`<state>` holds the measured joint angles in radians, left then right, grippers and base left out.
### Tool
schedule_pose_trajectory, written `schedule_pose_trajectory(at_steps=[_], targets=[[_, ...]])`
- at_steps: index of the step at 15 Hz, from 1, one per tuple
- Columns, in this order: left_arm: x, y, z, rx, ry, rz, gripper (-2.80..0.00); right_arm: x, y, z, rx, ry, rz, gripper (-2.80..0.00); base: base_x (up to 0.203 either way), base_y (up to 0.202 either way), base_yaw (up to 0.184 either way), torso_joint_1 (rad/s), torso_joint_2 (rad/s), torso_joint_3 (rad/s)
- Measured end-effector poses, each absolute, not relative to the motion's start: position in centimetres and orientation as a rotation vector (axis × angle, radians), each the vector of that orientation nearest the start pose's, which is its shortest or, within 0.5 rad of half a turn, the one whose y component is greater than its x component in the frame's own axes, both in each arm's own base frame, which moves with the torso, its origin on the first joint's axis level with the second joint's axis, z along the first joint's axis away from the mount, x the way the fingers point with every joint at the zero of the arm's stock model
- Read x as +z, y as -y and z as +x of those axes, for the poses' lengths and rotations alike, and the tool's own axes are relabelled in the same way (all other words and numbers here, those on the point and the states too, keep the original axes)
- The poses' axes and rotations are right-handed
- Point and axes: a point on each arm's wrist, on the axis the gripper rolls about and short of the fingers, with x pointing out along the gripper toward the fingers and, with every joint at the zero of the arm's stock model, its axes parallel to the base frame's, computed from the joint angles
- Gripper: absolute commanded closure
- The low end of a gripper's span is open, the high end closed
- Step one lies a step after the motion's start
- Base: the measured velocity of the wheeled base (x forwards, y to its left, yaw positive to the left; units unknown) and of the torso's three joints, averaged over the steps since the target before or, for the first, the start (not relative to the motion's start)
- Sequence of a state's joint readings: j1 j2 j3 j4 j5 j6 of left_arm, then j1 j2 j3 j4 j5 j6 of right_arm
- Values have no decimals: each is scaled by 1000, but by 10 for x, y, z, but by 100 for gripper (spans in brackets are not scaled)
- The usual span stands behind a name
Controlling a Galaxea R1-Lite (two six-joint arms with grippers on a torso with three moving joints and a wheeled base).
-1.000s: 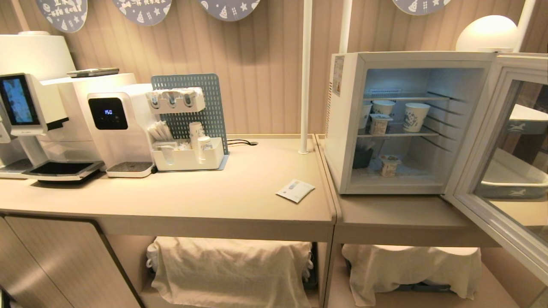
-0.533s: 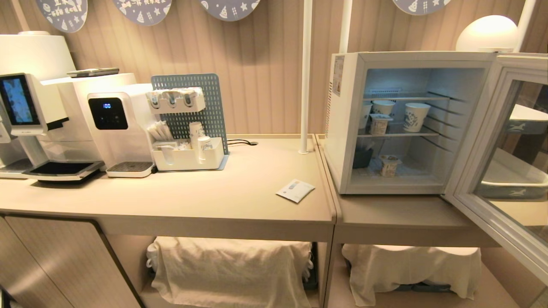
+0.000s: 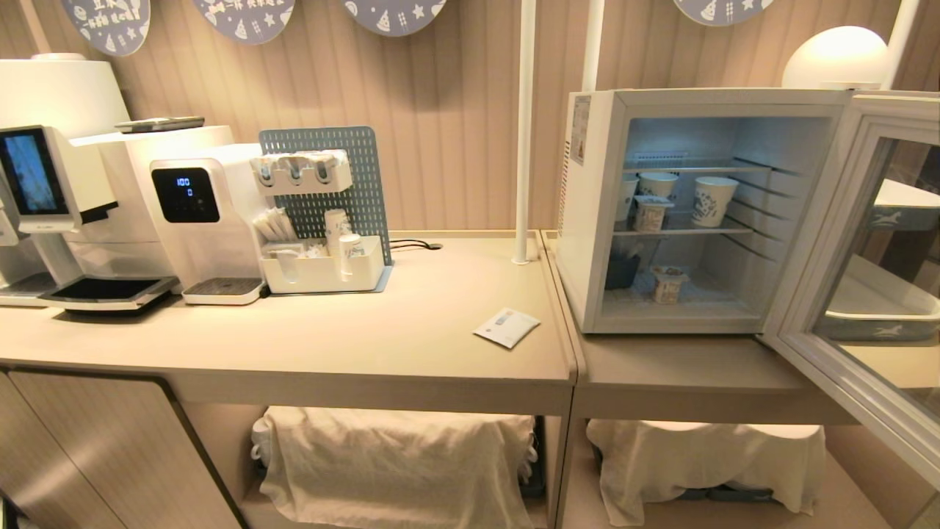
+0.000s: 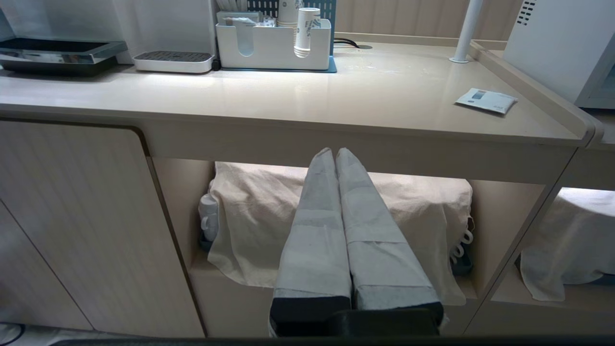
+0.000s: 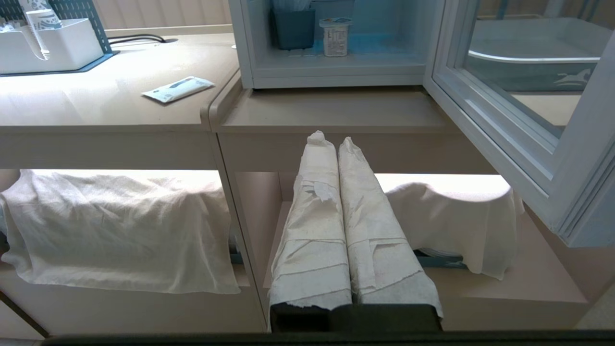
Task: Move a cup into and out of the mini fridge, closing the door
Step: Take the yoghurt out of the freezer
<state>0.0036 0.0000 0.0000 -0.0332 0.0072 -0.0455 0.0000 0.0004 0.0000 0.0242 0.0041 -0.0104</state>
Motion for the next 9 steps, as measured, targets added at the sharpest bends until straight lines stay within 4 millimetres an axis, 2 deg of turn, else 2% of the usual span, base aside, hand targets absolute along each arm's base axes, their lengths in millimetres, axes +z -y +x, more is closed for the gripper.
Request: schedule_pose_trajectory(at_steps=[9], targets=[[79,0,-23,10,33,-45,0,73,0,-23,4,-25,-10,0,0,0,0,0,0,0]])
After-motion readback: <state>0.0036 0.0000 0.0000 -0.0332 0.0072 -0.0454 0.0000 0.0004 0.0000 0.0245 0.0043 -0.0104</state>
